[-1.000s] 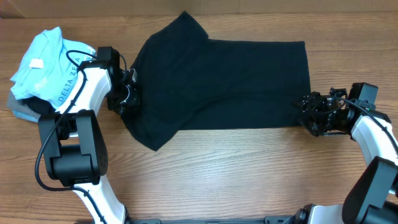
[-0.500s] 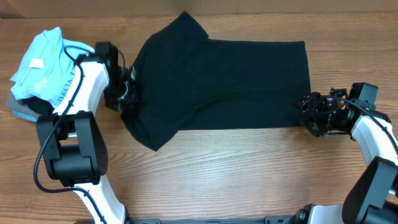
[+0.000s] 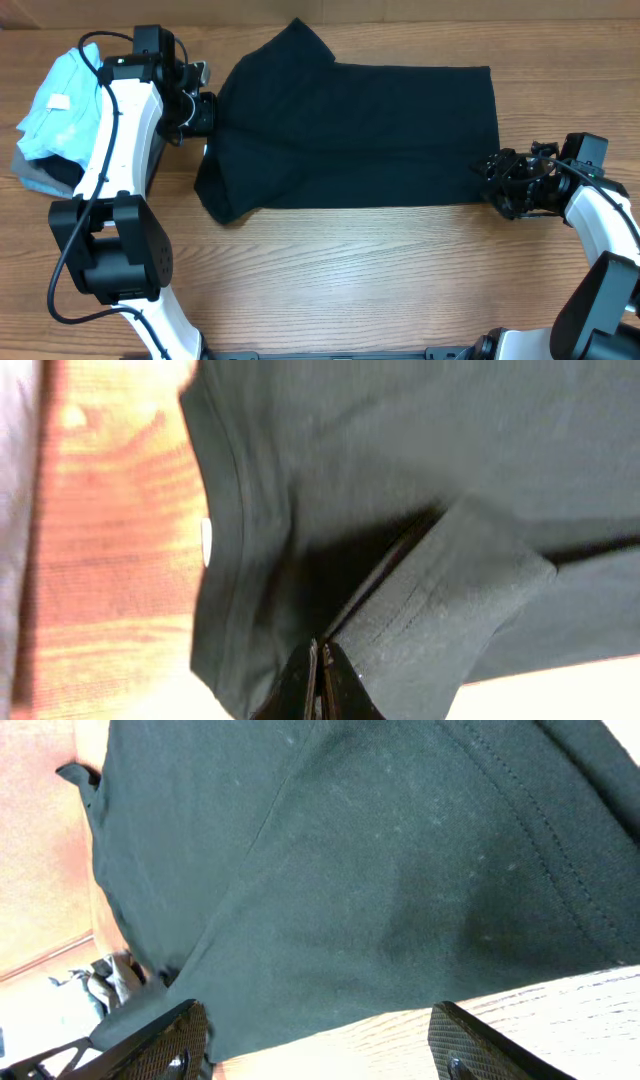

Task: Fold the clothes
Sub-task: 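Pull the left shoulder edge up and left with the left gripper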

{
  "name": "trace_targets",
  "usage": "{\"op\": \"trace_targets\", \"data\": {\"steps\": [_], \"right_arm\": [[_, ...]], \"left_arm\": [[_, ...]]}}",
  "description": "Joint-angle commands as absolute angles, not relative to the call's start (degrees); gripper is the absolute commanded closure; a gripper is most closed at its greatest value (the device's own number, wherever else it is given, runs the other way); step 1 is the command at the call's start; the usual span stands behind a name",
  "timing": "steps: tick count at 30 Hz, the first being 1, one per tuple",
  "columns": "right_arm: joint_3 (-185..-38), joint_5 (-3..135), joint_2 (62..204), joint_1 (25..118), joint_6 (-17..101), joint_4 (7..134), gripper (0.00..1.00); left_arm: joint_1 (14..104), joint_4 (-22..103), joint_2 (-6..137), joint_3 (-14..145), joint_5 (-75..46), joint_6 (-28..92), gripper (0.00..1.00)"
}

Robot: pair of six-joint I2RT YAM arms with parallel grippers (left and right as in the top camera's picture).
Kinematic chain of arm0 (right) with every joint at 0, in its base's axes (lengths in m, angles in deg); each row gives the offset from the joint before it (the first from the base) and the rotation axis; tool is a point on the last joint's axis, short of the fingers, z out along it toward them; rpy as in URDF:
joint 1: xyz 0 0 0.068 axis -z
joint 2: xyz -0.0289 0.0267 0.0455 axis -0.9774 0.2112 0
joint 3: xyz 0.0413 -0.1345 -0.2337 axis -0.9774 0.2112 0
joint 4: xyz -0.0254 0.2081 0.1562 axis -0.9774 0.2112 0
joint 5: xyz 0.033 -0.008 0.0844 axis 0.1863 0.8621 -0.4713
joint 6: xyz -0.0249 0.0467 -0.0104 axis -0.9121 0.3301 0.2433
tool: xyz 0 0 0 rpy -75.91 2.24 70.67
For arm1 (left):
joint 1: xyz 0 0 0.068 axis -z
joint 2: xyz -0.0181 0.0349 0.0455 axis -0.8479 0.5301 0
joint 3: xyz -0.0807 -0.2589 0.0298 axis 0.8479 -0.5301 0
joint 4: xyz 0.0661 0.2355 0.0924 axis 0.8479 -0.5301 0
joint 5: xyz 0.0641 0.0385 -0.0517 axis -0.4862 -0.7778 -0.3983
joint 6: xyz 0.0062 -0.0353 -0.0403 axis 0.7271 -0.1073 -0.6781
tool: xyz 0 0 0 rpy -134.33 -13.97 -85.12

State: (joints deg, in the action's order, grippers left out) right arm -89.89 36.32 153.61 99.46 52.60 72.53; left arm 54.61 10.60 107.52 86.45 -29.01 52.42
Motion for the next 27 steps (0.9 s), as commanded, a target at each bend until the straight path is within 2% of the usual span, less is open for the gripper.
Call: {"op": "trace_targets", "data": {"steps": [1,18,27], "right_arm": [[-91.12,36.93,152.39,99.17,52.25,72.2,0.25],[-91.12,37.11,152.39,99.17,52.23,72.24,0.25],[-91.12,37.3,152.39,99.17,52.23,72.46,0.25]], "left_arm": [[54.68,13.31,106.21,87.65,-28.79,53.71,0.96],[54.68,28.39,106.23,87.63,-32.44,53.49,0.96],[54.68,31.41,106.27,87.63,-32.44,53.27,0.96]]}}
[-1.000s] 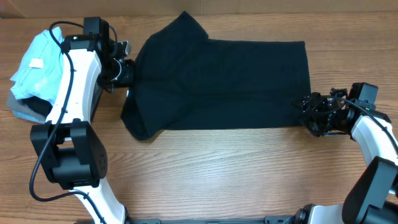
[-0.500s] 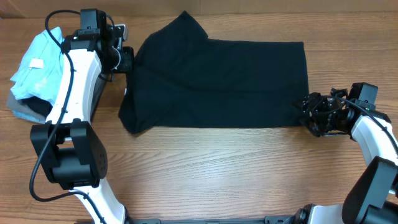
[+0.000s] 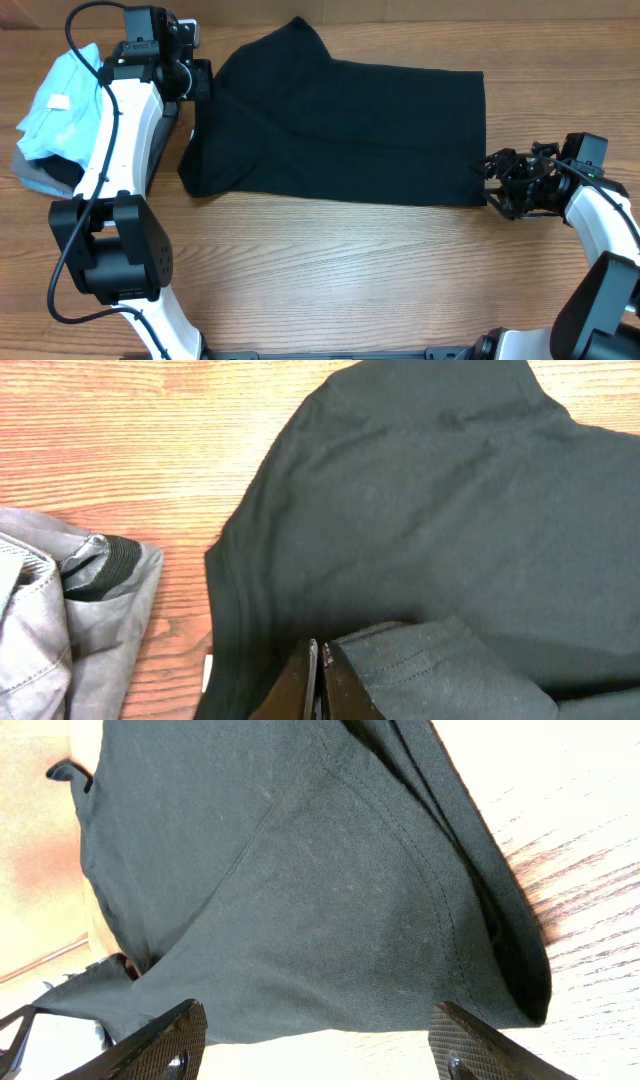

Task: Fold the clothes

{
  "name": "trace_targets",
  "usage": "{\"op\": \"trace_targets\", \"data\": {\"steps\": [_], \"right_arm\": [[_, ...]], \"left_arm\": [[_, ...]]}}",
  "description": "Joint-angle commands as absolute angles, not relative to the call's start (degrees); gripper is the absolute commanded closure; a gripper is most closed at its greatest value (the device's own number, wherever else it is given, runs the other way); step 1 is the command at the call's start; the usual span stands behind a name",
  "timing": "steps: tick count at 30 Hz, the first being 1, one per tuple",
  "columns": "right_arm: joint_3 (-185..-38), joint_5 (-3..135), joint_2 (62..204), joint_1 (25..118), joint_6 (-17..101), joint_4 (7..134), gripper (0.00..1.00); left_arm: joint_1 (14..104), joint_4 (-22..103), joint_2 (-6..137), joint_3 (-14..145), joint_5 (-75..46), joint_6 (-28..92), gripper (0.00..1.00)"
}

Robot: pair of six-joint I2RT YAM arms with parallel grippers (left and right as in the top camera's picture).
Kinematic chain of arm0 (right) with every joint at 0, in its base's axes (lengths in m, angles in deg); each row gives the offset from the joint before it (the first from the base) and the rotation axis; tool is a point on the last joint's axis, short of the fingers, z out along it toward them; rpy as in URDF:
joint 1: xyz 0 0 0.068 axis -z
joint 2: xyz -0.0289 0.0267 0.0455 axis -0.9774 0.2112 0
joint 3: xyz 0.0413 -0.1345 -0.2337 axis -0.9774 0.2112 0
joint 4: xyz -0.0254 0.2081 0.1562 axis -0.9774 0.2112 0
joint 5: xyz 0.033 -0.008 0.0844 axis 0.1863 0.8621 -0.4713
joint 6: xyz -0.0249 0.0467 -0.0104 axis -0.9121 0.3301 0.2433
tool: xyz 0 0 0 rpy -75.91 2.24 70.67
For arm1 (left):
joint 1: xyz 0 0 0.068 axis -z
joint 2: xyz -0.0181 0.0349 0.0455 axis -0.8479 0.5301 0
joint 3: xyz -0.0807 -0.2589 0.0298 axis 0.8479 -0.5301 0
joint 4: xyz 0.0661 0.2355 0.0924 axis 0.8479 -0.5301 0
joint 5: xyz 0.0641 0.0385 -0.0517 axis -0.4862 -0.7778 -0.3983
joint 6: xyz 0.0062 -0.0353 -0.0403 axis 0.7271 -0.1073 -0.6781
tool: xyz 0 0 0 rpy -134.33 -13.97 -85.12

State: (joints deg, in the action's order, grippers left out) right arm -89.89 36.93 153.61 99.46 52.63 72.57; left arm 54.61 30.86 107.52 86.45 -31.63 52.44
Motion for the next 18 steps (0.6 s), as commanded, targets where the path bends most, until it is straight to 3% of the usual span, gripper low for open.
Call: {"op": "trace_targets", "data": {"steps": [1,5,10,18], "right_arm": [[-91.12,37.83,152.39,99.17,52.23,72.62,0.25],[-91.12,44.04,152.39,99.17,52.23,74.21,0.22],[-89.91,52.21,152.41,99.15,53.98,74.15,0.42],[-84.82,54.46,152.46,99.02,56.1,72.77,0.31]], "left_arm": [[54.68,31.5,106.27,87.63,-32.46,53.27,0.96],[54.7,31.74,106.27,87.63,-32.46,53.27,0.96],[54.68,31.69,106.27,87.63,-32.46,53.27,0.96],[54.68,31.61,106.27,87.63,-32.46,53.29,0.96]]}}
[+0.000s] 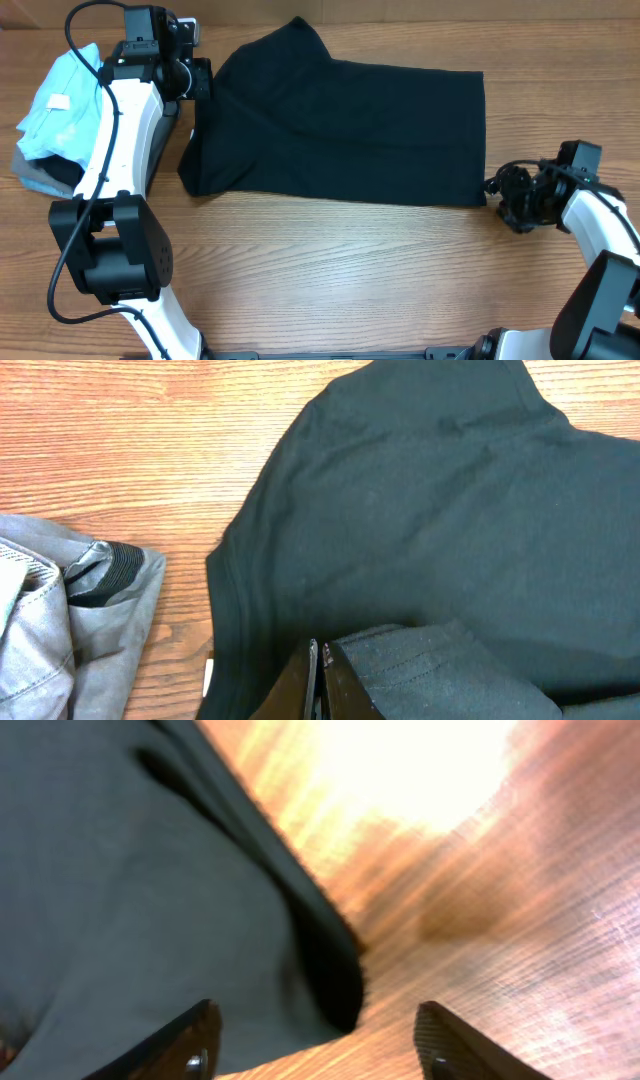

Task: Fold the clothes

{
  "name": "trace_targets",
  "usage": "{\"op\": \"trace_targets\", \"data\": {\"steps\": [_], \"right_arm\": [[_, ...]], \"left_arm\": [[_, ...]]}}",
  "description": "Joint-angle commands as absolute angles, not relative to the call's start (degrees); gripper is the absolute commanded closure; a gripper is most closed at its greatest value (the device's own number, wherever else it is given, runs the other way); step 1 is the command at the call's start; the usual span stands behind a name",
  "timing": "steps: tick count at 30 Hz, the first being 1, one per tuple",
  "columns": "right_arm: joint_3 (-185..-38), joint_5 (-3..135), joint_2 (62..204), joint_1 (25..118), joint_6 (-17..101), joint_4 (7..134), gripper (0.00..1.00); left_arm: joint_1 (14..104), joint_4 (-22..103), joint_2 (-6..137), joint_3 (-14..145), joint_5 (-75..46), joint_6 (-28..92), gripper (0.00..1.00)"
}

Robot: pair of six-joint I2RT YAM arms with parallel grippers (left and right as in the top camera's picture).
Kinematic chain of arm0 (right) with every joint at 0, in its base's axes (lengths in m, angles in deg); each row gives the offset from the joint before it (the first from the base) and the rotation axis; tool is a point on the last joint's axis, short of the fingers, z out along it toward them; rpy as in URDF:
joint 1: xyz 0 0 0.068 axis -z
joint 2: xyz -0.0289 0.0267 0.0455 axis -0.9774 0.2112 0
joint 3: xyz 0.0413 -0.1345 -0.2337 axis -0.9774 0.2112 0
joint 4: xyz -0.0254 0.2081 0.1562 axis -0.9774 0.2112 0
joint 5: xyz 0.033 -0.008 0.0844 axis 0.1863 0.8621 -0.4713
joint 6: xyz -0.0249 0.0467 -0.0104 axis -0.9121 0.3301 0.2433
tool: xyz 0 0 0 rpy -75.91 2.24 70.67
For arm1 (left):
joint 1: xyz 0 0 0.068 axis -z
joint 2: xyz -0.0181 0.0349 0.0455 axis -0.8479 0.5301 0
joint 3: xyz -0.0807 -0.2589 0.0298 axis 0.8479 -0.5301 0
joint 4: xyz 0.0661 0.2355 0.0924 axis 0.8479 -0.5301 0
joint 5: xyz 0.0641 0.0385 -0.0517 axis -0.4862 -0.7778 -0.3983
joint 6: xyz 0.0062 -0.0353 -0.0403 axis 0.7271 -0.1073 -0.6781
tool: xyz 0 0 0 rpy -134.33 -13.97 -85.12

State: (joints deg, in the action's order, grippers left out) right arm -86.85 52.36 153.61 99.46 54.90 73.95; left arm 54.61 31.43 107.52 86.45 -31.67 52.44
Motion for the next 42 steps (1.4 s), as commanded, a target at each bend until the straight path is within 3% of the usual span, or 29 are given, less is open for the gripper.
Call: {"op": "trace_targets", "data": {"steps": [1,5,12,14,16,20,27,30,34,42], "right_arm": [[-84.1,54.46,152.46,99.02,56.95,72.0,0.3],[-81.35,51.47,152.46,98.78,58.11,67.35,0.33],[-79.51,49.06,152.46,98.76,58.53,63.11,0.63],[-79.51,49.06,152.46,98.76,58.53,62.93,0.68],[-79.44,49.08,152.46,98.76,58.53,62.65,0.67],[-79.27,49.15,152.52,98.76,58.59,62.02,0.54],[-76.67,49.74,152.96,98.52,62.66,57.95,0.53],[-75.44,49.81,152.96,98.43,62.83,55.92,0.63],[-75.53,53.54,152.94,98.91,62.83,55.92,0.96],[-76.45,60.47,152.94,102.82,62.83,58.93,0.96]], "left_arm": [[54.68,31.61,106.27,87.63,-32.46,53.29,0.96],[54.68,31.61,106.27,87.63,-32.46,53.29,0.96],[54.68,31.47,106.27,87.57,-32.53,53.29,0.96],[54.68,31.47,106.29,87.55,-32.72,53.29,0.96],[54.68,31.47,106.29,87.52,-32.7,53.29,0.96],[54.68,31.47,106.29,87.52,-32.72,53.31,0.96],[54.7,31.19,106.29,87.52,-32.68,53.29,0.96],[54.7,30.82,106.29,87.52,-32.7,53.31,0.96],[54.68,30.77,106.29,87.52,-32.7,53.31,0.96],[54.96,32.41,106.8,87.39,-32.79,53.29,0.96]]}}
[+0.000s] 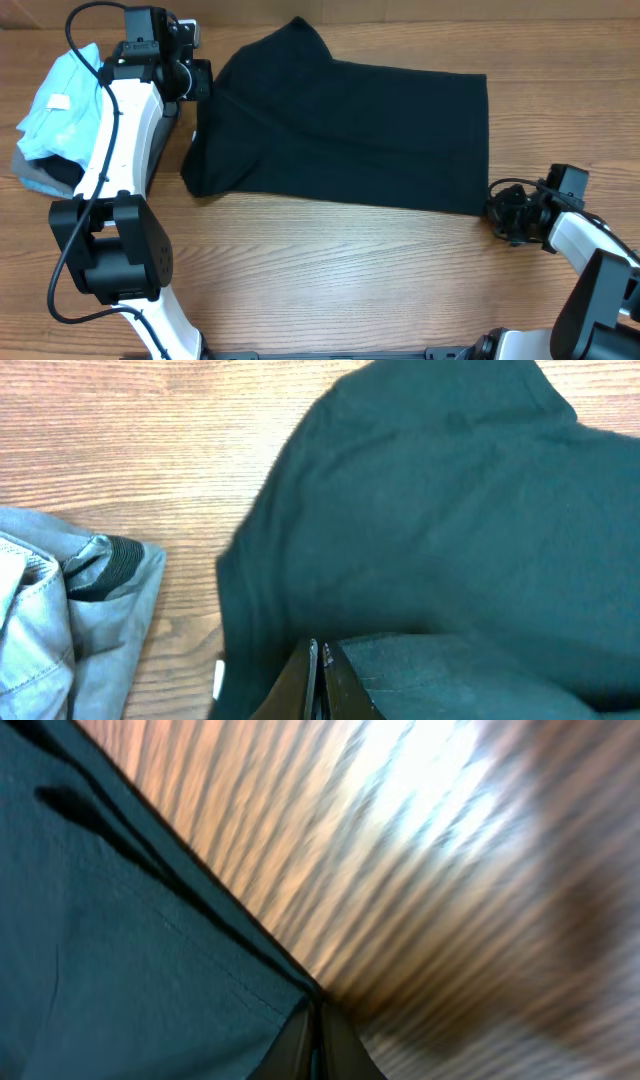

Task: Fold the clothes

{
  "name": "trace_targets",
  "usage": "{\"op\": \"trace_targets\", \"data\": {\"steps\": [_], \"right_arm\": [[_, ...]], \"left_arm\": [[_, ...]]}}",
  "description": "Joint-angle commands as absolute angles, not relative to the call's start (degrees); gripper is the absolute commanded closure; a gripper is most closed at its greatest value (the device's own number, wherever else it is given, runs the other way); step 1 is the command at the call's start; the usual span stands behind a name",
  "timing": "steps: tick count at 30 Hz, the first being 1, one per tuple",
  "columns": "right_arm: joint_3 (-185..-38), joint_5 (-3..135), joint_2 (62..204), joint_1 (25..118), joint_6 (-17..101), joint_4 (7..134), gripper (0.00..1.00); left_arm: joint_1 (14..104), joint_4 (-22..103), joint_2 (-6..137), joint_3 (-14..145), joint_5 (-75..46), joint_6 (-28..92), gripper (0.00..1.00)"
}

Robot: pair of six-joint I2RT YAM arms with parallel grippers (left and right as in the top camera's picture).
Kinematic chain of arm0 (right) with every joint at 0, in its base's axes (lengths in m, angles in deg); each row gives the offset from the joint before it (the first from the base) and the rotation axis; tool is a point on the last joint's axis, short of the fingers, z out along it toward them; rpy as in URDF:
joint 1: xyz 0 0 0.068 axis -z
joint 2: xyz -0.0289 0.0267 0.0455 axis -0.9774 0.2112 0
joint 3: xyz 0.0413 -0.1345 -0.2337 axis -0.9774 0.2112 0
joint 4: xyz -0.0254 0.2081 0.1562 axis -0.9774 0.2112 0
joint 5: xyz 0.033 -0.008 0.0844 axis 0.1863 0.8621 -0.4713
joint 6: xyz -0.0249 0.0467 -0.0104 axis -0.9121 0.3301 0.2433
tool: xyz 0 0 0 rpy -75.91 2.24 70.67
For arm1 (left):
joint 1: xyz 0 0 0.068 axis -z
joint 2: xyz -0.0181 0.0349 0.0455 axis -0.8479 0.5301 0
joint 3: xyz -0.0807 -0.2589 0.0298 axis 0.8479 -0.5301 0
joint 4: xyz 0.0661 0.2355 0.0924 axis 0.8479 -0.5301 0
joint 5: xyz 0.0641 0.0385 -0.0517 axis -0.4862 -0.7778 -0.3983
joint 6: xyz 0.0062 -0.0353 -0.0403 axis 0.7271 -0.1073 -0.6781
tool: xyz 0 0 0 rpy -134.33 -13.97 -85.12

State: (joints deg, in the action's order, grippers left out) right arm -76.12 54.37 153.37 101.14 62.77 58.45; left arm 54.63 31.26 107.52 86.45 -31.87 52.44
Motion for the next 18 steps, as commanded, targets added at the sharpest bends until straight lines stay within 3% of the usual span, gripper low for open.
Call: {"op": "trace_targets", "data": {"steps": [1,4,5,7,8,13,18], "right_arm": [[-76.45,60.47,152.94,102.97,62.83,58.93,0.96],[-76.45,60.47,152.94,103.02,62.83,58.93,0.96],[-76.45,60.47,152.94,103.02,62.81,58.93,0.96],[-76.45,60.47,152.94,103.02,62.81,58.93,0.96],[-76.45,60.47,152.94,103.02,62.81,58.93,0.96],[-76.45,60.45,152.94,103.02,62.81,59.24,0.96],[-76.45,60.45,152.94,103.02,62.81,59.57,0.96]], "left_arm": [[55.14,33.05,107.04,87.22,-32.94,53.27,0.96],[55.83,34.6,108.17,87.17,-33.77,53.27,0.93],[56.12,35.1,108.5,87.17,-33.97,53.25,0.86],[56.67,36.11,109.53,87.17,-33.95,52.99,0.6],[56.97,36.26,110.14,87.17,-33.99,52.83,0.53],[56.91,32.26,110.25,87.2,-35.94,52.9,0.45],[56.4,18.34,110.25,87.17,-31.91,54.54,0.44]]}}
